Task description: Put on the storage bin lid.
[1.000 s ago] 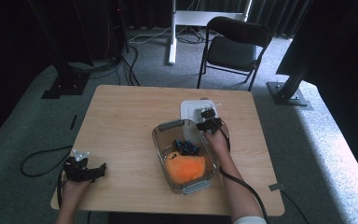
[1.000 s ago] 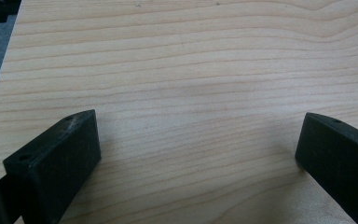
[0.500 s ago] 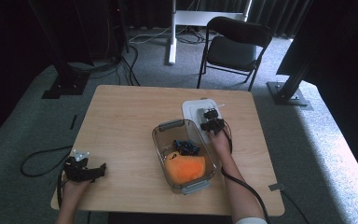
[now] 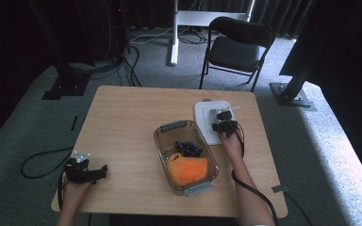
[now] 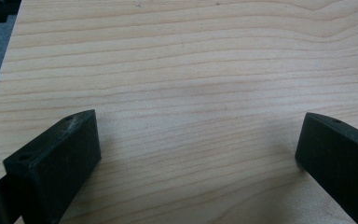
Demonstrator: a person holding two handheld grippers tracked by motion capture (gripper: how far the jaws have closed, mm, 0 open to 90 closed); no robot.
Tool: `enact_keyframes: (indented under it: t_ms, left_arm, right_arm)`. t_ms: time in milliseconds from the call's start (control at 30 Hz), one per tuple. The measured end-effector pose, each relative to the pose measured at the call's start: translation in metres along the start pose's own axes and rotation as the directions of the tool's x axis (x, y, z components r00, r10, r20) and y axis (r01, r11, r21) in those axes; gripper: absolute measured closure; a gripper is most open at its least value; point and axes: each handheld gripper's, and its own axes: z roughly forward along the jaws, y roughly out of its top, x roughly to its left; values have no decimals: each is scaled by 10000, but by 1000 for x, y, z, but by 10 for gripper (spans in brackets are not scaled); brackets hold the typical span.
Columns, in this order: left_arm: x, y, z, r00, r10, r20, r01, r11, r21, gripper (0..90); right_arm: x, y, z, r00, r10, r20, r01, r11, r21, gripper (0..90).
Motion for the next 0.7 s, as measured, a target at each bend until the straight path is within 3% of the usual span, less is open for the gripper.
enact_keyframes:
  t_ms: [500, 700]
  left_arm:
    - [0, 0, 0, 10000, 0, -1, 0, 10000, 1, 3]
    - [0, 0, 0, 10000, 0, -1, 0, 10000, 2, 3]
  right_arm:
    - [-25, -20, -37, 9987, 335, 388, -326, 9992, -226, 675]
    - [-31, -24, -58, 9979, 490, 415, -466, 9972, -588, 676]
